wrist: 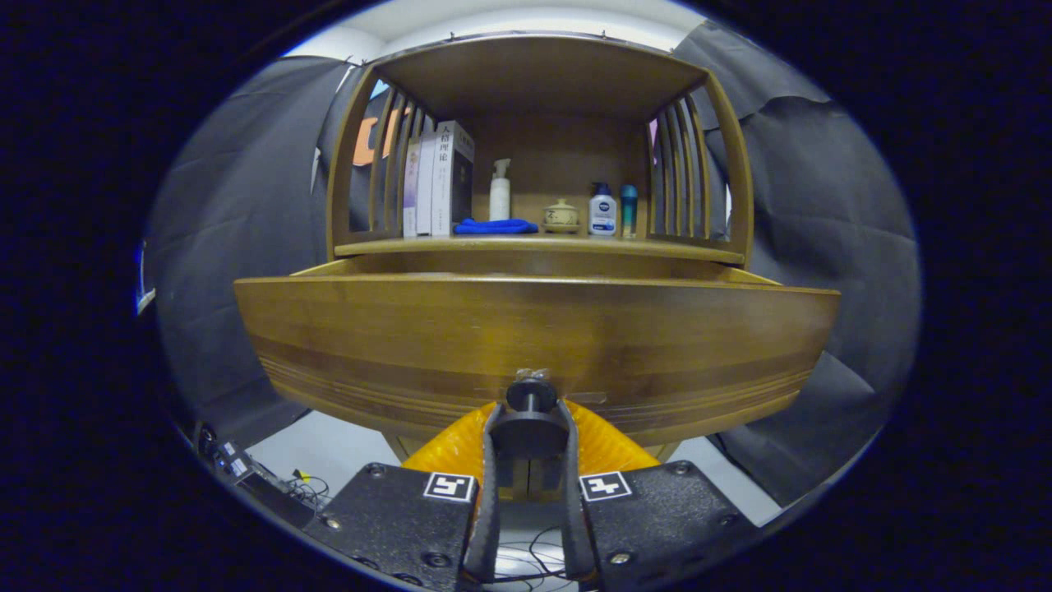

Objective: Pull open the drawer, take out the items inside it, and place them on the countertop above the cabinet.

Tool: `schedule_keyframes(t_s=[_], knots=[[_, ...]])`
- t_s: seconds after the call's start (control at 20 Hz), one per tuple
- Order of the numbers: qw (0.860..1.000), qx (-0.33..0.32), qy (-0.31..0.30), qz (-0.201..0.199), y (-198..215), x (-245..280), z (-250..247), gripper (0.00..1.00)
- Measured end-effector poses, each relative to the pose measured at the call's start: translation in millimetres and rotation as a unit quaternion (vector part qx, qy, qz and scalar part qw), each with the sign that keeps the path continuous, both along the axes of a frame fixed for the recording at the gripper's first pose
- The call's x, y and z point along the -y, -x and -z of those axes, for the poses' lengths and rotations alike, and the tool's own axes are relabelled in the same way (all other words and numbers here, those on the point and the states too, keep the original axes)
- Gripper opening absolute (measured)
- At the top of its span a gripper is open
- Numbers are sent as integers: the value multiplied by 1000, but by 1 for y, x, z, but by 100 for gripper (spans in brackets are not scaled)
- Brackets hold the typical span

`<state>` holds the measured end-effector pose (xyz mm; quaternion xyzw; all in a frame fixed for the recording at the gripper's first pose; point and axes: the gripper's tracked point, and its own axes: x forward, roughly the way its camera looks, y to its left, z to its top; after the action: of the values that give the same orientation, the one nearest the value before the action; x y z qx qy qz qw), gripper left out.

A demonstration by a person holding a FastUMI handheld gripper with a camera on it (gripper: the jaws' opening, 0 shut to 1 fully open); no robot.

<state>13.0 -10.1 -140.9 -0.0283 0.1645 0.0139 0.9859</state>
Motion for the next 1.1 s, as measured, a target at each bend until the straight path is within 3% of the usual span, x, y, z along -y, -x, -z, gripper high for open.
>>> schedule_keyframes(t_s=[0.45,0.65,0.95,1.1], knots=[[1000,-11,7,-3,32,1,4,33],[1000,-3,-12,-3,36,1,-3,44],[999,48,-9,6,55,17,-82,100],[999,41,-34,6,45,18,-120,100]])
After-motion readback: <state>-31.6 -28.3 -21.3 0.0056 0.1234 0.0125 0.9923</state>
